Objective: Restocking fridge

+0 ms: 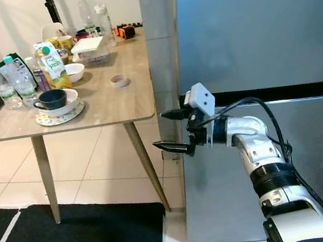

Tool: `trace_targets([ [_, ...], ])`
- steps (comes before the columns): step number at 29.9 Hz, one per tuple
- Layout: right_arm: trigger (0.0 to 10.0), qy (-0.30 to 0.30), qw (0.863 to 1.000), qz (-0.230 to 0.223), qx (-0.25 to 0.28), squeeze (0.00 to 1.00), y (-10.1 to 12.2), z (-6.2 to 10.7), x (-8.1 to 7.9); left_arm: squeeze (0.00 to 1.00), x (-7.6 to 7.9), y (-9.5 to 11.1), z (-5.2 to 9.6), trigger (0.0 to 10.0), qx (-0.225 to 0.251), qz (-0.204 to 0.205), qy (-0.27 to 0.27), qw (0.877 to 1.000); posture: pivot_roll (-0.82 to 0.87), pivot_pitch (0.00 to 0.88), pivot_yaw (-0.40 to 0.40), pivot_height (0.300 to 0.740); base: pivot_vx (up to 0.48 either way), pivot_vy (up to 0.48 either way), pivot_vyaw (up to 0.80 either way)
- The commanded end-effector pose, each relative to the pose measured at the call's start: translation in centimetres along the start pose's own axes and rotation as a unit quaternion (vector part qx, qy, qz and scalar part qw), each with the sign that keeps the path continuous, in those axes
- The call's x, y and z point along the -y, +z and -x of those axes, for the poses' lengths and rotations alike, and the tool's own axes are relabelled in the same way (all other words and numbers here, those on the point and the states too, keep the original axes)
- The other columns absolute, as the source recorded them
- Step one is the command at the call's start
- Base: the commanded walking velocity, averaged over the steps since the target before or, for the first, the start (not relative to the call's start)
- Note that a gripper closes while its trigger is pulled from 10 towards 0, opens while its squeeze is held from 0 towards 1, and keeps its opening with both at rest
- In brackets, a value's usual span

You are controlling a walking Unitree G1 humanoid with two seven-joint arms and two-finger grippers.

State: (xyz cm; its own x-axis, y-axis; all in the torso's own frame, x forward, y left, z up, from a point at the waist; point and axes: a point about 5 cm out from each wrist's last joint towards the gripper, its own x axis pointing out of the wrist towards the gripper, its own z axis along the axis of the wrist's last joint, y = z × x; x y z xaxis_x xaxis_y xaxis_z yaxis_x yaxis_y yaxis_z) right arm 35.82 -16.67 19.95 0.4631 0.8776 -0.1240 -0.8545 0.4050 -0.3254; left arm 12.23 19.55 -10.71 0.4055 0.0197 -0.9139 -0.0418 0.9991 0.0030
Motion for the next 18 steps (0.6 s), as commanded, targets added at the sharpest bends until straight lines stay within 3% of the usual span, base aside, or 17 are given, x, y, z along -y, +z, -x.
trace_targets([
  [1, 10.0, 0.005, 1.000, 0.015, -0.020, 0.00, -0.1, -0.3, 0.0, 0.00, 0.0, -0.1, 0.0, 10.0, -0.005, 0.003, 0.004, 1.000, -0.11, 0.000, 0.005, 0.740, 0.000, 0.000, 0.00],
  [7, 10.0, -0.030, 0.993, 0.072, -0.094, 0.00, -0.4, -0.6, 1.0, 0.00, -0.3, 0.0, 0.0, 10.0, -0.003, 0.002, 0.005, 1.000, -0.11, 0.000, 0.007, 0.740, 0.000, 0.000, 0.00],
  [15, 10.0, -0.059, 0.984, 0.110, -0.126, 0.00, 0.0, -0.4, 2.3, 0.00, -0.9, -0.1, 0.1, 10.0, -0.004, 0.004, 0.009, 1.000, -0.11, 0.000, 0.007, 0.740, 0.000, 0.000, 0.00],
  [18, 10.0, -0.082, 0.974, 0.142, -0.158, 0.00, 0.2, -0.2, 3.1, 0.00, -0.8, -0.2, 0.1, 10.0, -0.005, 0.005, 0.008, 1.000, -0.11, 0.000, 0.007, 0.740, 0.000, 0.000, 0.00],
])
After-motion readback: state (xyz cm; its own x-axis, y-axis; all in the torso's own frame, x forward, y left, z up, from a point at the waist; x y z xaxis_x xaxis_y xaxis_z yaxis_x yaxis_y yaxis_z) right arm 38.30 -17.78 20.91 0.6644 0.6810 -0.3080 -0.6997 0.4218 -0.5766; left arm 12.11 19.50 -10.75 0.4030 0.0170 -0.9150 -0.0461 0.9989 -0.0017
